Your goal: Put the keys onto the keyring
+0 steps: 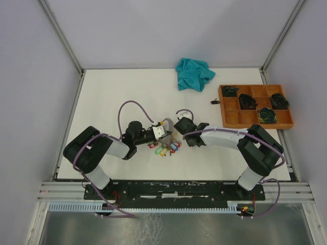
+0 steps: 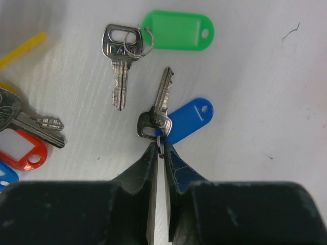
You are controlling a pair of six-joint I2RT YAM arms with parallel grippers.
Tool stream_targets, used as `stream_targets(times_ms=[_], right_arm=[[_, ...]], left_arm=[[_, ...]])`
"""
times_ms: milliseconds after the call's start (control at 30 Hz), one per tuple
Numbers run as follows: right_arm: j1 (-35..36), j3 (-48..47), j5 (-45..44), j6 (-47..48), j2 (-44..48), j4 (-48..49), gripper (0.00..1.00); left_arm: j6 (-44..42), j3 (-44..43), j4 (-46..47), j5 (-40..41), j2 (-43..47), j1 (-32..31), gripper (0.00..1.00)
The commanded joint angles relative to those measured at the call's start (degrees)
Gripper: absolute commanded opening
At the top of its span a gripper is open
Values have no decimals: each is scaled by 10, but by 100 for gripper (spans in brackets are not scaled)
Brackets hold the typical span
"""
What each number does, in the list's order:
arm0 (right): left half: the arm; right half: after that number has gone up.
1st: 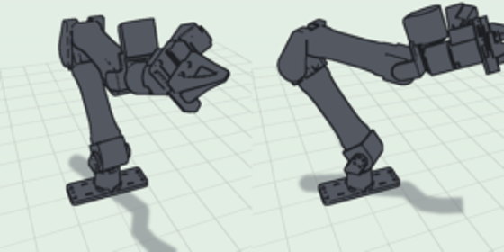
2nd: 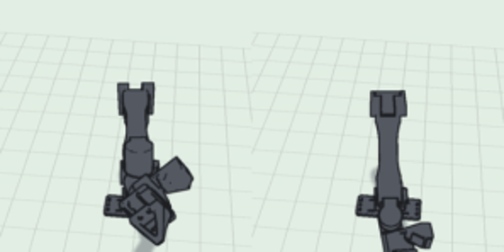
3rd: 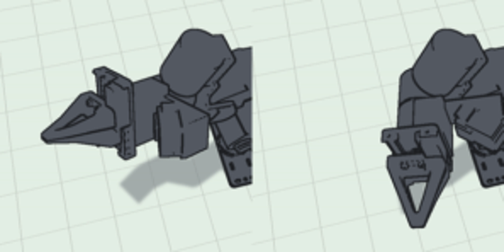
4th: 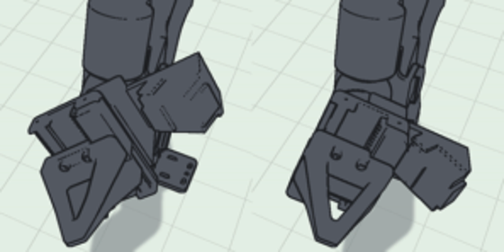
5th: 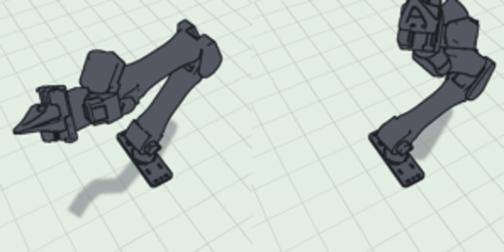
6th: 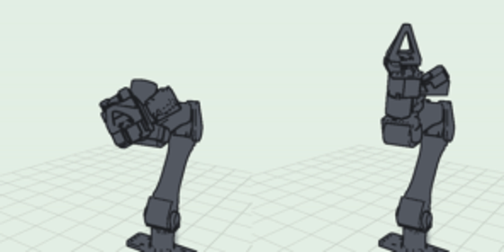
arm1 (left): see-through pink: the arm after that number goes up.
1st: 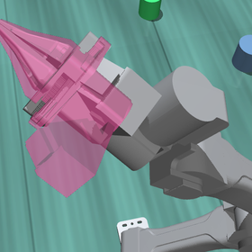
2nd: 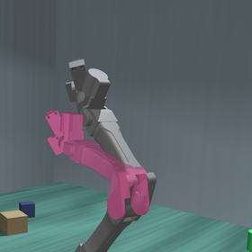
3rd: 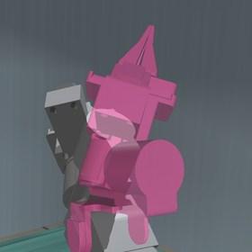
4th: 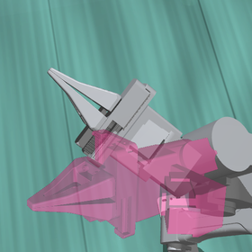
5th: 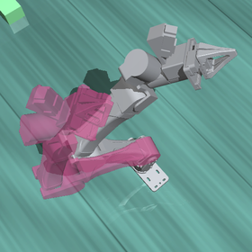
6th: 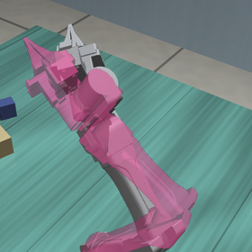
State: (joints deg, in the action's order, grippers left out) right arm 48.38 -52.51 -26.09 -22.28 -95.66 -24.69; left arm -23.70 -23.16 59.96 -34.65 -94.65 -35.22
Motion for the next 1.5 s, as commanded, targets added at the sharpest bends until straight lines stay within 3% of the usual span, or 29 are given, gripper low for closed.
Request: stream_targets(times_ms=[0, 267, 633, 867, 1033, 1467], right_arm=[[4, -22, -19, -3, 13, -9, 15], [3, -9, 14, 22, 80, -6, 1], [3, 57, 79, 64, 196, 62, 1], [4, 74, 158, 22, 247, -69, 1], [4, 90, 210, -7, 276, -107, 1], [6, 153, 67, -44, 157, 166, 0]], left_arm=[[-11, 4, 23, -13, 13, -3, 3], [-7, 9, 29, -22, 22, -3, 3], [0, 12, 30, -28, 33, -5, 3], [1, 16, 40, -29, 34, -5, 3], [3, 16, 43, -30, 34, -4, 3], [5, 18, 56, -24, 26, -5, 3]])
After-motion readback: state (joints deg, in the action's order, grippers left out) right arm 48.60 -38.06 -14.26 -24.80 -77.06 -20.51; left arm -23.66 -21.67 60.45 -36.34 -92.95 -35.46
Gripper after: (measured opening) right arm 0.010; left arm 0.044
